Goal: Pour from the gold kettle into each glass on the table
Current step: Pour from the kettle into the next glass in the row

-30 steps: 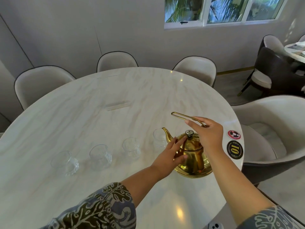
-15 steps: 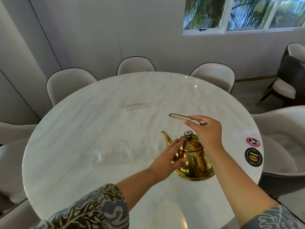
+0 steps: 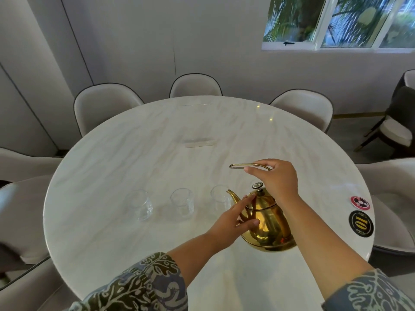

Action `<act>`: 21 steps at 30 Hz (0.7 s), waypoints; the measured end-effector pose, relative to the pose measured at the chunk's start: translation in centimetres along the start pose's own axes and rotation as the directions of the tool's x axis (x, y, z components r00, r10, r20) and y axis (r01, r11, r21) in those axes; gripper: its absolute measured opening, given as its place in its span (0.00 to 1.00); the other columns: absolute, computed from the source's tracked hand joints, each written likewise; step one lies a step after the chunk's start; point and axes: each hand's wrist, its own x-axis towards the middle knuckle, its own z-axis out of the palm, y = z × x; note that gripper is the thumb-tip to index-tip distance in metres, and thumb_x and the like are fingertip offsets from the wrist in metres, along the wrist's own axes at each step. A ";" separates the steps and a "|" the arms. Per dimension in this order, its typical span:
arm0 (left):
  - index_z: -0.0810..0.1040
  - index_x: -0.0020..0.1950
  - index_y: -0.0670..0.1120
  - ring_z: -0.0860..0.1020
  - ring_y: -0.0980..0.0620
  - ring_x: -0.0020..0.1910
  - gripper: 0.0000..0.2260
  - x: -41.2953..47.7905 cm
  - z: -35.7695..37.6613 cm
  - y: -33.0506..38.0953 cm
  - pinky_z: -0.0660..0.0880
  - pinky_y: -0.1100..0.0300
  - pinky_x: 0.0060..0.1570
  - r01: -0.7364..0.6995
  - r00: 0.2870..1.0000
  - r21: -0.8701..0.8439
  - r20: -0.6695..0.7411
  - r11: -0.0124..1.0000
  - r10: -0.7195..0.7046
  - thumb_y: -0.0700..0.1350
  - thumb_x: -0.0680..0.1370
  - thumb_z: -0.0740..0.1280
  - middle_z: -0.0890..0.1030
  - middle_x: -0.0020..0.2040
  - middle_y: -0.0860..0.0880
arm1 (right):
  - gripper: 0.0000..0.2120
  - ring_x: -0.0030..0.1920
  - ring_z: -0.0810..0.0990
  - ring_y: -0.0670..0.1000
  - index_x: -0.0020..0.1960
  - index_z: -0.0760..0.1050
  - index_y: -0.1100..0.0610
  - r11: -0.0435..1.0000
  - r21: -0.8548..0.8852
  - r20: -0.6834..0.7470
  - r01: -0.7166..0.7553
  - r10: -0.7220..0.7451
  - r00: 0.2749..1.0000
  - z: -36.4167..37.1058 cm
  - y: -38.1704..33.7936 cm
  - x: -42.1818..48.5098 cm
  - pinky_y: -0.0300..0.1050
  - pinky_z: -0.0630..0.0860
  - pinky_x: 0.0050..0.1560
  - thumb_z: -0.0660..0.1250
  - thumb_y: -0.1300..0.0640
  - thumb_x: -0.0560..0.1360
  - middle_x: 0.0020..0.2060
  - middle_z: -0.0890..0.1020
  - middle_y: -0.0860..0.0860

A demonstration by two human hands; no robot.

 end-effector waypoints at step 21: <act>0.58 0.65 0.74 0.75 0.51 0.64 0.23 0.5 -0.1 0.2 0.68 0.50 0.69 -0.018 0.999 -0.233 -0.042 0.972 0.008 0.52 0.78 0.63 0.72 0.69 0.50 | 0.15 0.42 0.76 0.46 0.48 0.83 0.51 0.978 -0.208 0.136 0.001 0.028 0.990 1.4 -3.5 1.4 0.44 0.77 0.44 0.76 0.45 0.65 0.48 0.84 0.47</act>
